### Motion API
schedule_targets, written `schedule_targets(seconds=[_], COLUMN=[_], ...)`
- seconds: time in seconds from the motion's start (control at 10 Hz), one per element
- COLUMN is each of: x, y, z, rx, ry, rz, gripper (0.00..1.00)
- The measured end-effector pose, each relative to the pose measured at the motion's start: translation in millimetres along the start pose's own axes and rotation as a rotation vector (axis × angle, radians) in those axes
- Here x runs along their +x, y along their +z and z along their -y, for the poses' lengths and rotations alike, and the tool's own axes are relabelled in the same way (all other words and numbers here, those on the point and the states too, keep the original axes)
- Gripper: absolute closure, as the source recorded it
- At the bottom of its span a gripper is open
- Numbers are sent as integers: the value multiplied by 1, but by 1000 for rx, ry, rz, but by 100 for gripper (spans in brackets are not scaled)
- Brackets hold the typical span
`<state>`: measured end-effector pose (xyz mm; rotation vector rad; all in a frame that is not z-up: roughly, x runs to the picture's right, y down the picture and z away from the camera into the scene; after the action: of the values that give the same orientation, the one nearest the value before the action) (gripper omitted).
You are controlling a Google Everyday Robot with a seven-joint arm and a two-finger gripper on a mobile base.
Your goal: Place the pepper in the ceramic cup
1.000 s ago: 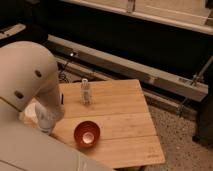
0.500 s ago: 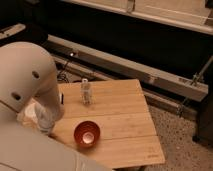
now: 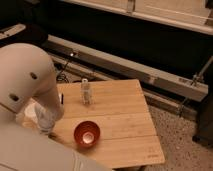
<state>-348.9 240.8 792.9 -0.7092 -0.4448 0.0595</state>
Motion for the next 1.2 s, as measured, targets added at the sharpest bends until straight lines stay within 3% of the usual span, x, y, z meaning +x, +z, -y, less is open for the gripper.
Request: schedule_targets(seconds=[0.2, 0.6, 0.9, 1.2], x=[0, 0, 2, 0], y=[-1, -1, -2, -31], z=[2, 2, 3, 29], rx=[2, -1, -3, 51], ry=[1, 1, 15, 66], rz=[1, 2, 5, 53], gripper=[56, 95, 100, 100])
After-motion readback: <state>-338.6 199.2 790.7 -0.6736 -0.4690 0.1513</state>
